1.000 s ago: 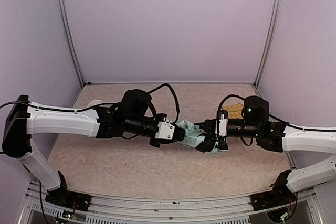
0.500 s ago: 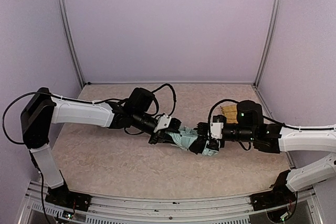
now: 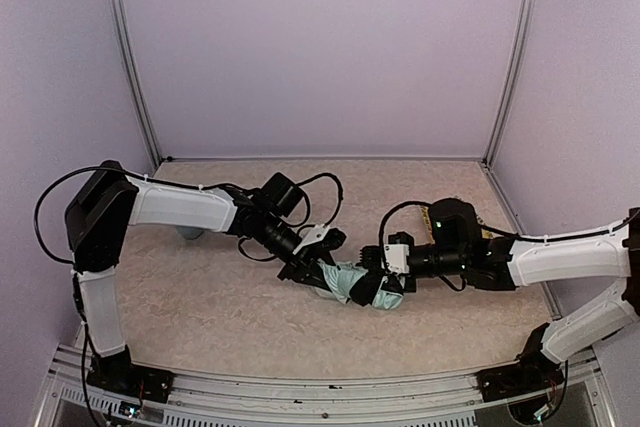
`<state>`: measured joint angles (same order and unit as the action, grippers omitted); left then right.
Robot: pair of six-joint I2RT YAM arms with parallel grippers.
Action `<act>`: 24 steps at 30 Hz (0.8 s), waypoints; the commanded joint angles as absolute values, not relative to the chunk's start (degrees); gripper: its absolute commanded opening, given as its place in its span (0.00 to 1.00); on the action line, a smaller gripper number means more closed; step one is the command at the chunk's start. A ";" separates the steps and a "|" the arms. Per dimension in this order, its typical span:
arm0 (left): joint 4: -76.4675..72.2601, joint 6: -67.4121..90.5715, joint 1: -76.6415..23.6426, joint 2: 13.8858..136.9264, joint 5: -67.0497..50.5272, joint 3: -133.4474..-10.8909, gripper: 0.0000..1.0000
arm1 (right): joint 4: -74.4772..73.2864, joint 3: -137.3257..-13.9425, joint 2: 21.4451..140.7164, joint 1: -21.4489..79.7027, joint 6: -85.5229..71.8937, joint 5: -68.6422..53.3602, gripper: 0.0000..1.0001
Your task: Put away the umbrella
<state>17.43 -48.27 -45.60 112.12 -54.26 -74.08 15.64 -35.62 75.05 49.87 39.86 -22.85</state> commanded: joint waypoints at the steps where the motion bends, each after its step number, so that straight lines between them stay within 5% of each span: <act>1: 23.79 -36.19 -41.90 120.12 -36.07 -77.34 0.00 | 40.88 -42.05 73.63 55.69 36.96 -37.74 0.00; 12: 27.25 -38.05 -45.26 126.77 -29.91 -81.22 0.00 | 51.30 -40.42 82.78 55.77 34.76 -35.47 0.01; 24: 30.90 -39.89 -46.09 126.45 -23.49 -80.01 0.00 | 51.18 -35.54 83.82 55.14 36.53 -28.92 0.18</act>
<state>30.76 -48.77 -45.80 120.66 -48.86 -80.77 33.82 -33.76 86.87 50.76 39.33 -23.20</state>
